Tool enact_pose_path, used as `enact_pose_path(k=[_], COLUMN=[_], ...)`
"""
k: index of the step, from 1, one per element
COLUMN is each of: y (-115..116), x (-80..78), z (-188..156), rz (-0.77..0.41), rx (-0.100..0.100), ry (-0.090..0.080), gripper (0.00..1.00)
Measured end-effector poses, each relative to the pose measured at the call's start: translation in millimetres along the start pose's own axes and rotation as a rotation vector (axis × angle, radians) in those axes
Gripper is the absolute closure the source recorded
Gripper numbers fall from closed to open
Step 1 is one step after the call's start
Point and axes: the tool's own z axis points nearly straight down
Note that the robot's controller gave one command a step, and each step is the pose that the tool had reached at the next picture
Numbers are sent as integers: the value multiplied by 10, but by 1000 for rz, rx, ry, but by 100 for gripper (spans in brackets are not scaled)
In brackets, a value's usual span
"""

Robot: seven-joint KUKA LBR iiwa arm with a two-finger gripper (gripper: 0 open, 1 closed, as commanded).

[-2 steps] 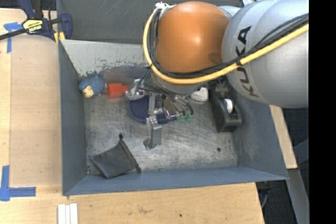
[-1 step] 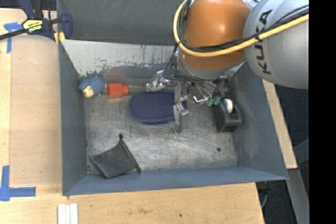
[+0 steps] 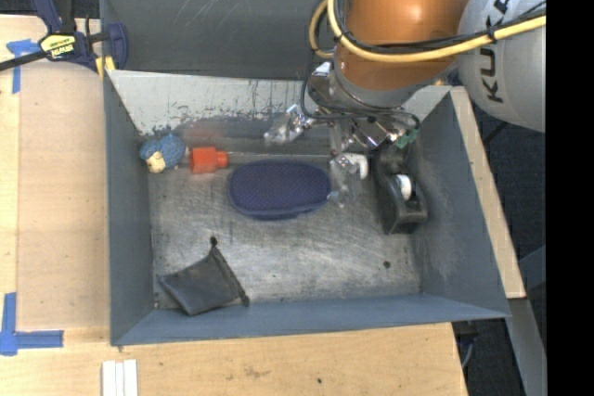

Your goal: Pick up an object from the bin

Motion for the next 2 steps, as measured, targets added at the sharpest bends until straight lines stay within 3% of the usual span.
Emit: enact_pose_path(k=[1,2], y=[-75,-88], x=[-265,-279], z=[1606,1567], rz=[245,246], rx=[-6,-3], ry=[8,2], gripper=[0,100])
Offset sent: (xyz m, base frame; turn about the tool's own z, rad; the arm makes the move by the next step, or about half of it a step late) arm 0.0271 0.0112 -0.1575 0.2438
